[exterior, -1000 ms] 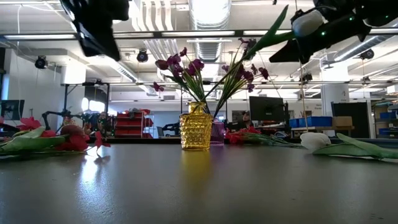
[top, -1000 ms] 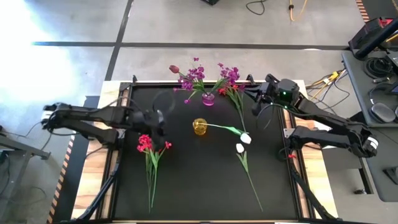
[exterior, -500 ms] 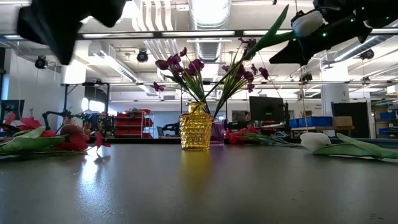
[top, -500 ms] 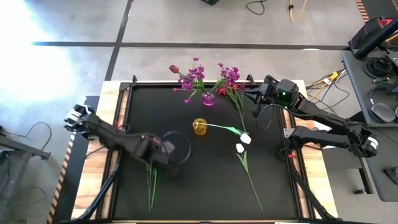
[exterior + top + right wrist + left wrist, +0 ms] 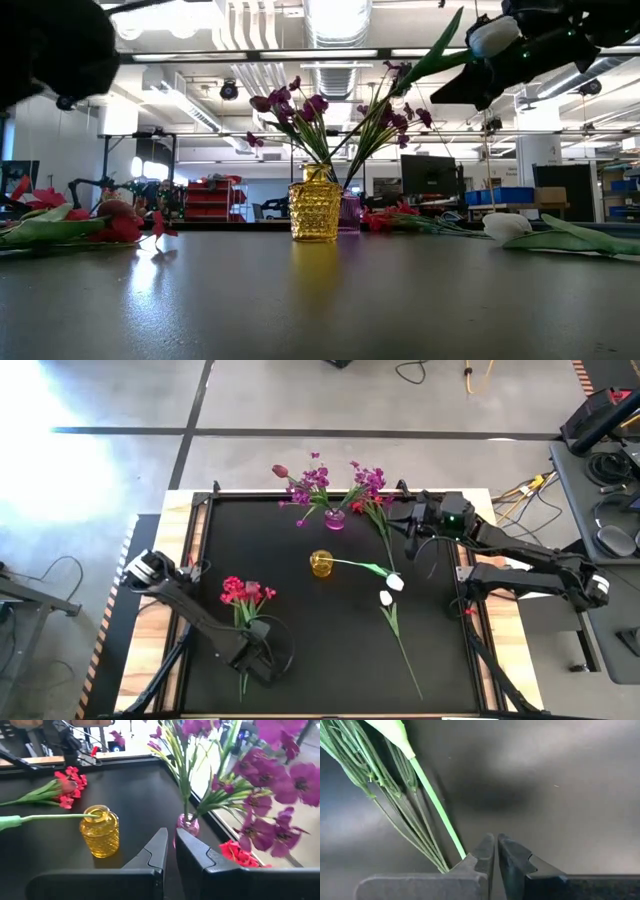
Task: Sort flowers into vase by color
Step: Put the red tulip into the violet vase
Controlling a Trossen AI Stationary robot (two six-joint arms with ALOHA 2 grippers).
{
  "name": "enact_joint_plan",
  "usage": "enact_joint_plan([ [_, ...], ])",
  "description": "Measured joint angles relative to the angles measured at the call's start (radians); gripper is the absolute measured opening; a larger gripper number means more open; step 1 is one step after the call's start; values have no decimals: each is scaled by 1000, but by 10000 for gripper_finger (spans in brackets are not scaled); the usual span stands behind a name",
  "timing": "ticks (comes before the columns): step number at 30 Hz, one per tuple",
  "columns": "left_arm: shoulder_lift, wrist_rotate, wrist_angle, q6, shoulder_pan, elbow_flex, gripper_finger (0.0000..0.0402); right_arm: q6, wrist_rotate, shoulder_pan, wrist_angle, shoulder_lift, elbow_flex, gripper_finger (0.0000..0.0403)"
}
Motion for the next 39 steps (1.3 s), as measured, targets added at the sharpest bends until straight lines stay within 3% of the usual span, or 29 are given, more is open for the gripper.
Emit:
enact_joint_plan([
  [9,12,49,-96,-42,24,-1,66,-45,0,11,0,0,1,27],
  [15,12,59,-36,-47,26,-46,79,-49,0,11,2,0,1,27],
  [28,12,58,17,-26,39,-125,73,-47,0,11,7,0,1,27],
  [39,6,49,50,48,58,-146,17,-48,0,11,7,0,1,27],
])
